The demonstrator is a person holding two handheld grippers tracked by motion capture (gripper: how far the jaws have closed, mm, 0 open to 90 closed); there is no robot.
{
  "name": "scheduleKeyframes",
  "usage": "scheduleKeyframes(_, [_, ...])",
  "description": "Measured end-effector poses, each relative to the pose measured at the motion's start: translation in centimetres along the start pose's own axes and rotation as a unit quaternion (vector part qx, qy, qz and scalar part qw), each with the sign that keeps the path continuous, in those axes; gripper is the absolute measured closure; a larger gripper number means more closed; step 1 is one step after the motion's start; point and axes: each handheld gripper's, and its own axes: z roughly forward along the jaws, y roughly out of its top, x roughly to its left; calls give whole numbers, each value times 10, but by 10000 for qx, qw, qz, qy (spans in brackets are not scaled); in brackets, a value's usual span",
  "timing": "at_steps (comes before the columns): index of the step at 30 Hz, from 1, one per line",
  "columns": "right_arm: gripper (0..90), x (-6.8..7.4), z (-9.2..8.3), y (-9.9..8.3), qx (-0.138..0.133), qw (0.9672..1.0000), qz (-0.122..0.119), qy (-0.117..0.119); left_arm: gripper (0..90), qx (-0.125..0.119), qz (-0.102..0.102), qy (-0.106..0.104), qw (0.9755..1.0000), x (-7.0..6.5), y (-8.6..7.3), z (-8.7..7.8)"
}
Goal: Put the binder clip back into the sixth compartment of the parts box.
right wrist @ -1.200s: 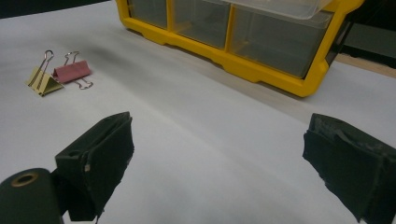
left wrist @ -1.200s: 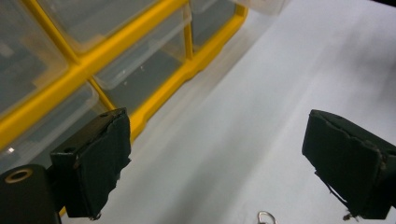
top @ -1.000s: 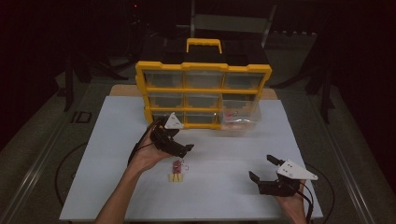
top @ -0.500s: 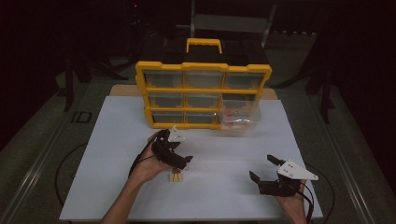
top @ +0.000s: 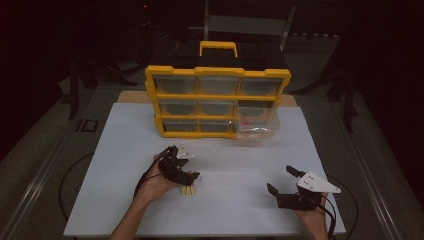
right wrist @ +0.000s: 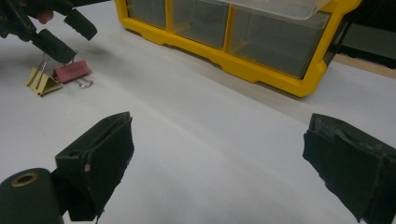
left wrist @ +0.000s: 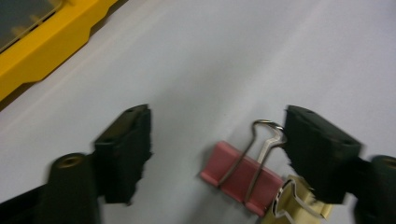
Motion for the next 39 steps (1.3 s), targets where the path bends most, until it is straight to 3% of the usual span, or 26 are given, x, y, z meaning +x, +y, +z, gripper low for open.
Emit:
scheduleKeyframes(7, [80,0,0,0,-2,10000,3,0,449,-82,-108,-158,9998,8,-4,-10])
scheduleKeyframes(13, [80,0,0,0,9,10000,-4,2,557,-33,-160,-173,9997,11,-7,-14])
scheduleKeyframes(21, [80,0,0,0,15,10000,-7,-3,720,45,-253,-352,9990,15,-14,-16])
scheduleKeyframes(27, [80,0,0,0,16,10000,-11,-6,832,41,-247,-311,9992,17,-14,-18])
scheduleKeyframes(32, [80,0,0,0,18,10000,-13,-1,889,7,-239,-205,9995,20,-15,-20])
scheduleKeyframes(39, [80,-1,1,0,17,10000,0,1,900,-116,-255,-158,9995,25,-14,-23])
